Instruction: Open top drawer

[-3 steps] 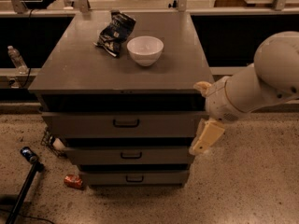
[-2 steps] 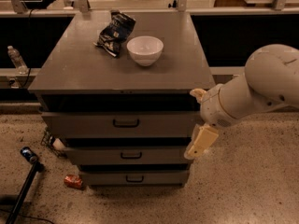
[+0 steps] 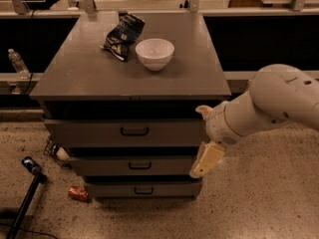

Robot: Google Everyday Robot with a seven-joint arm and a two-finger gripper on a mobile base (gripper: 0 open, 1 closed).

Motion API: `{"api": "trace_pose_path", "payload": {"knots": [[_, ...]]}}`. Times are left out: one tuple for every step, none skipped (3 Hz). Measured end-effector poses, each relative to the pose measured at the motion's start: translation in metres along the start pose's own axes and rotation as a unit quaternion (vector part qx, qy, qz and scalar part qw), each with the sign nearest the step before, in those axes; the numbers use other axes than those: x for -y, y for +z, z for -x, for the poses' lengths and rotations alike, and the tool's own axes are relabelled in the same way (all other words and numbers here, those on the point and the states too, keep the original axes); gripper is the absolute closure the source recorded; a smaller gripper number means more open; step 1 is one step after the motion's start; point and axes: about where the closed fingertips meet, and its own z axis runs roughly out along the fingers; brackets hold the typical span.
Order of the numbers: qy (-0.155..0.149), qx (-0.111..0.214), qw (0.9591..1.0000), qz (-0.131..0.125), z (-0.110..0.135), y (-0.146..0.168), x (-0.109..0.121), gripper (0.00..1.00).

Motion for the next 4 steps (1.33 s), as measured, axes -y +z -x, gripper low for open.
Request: {"api": "trace_pose_path", "payload": {"knots": [[-0.007, 0.005, 1.0, 0.004, 0.001, 0.014, 0.001, 0.0], [-0.016, 0.007, 0.9997, 0.017, -0.001, 0.033, 0.009, 0.0], [-0.021, 0.006, 0.9994, 0.028, -0.007, 0.049, 0.017, 0.0], [-0.019, 0.002, 0.9993, 0.032, -0.015, 0.06, 0.027, 0.0]]}}
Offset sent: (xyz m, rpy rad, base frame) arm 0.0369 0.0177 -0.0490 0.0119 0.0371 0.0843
